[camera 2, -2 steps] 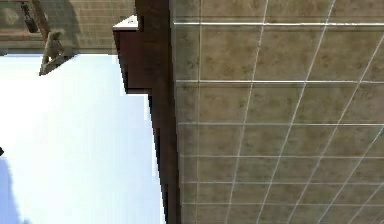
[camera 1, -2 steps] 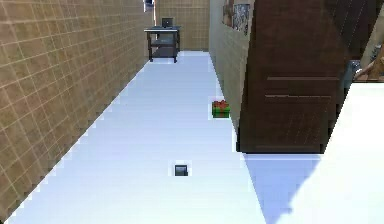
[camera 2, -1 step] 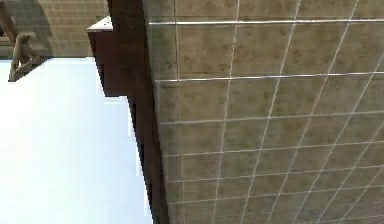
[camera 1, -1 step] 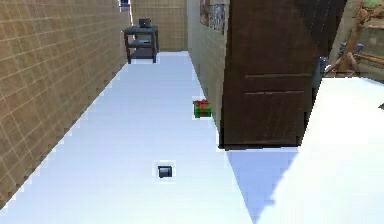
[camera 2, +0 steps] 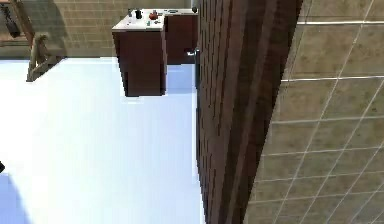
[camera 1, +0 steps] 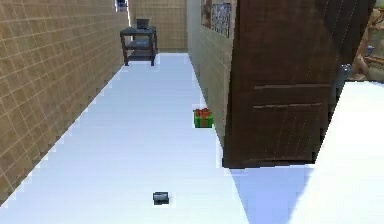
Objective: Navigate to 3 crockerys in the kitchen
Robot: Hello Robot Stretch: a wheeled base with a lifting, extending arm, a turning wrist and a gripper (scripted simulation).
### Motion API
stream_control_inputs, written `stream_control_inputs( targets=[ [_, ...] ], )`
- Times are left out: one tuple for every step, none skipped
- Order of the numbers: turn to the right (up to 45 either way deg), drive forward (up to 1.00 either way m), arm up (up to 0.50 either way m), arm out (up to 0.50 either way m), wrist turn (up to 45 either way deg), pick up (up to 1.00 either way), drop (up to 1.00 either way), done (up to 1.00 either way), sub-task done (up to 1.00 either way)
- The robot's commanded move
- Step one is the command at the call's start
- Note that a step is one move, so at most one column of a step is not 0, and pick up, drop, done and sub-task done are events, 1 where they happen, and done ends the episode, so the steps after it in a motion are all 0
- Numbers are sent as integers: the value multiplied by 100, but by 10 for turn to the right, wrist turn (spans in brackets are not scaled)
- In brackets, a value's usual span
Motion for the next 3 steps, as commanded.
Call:
stream_control_inputs(
  targets=[
    [390,0,0,0,0,0,0,0,0],
    [0,35,0,0,0,0,0,0,0],
    [180,0,0,0,0,0,0,0,0]
  ],
)
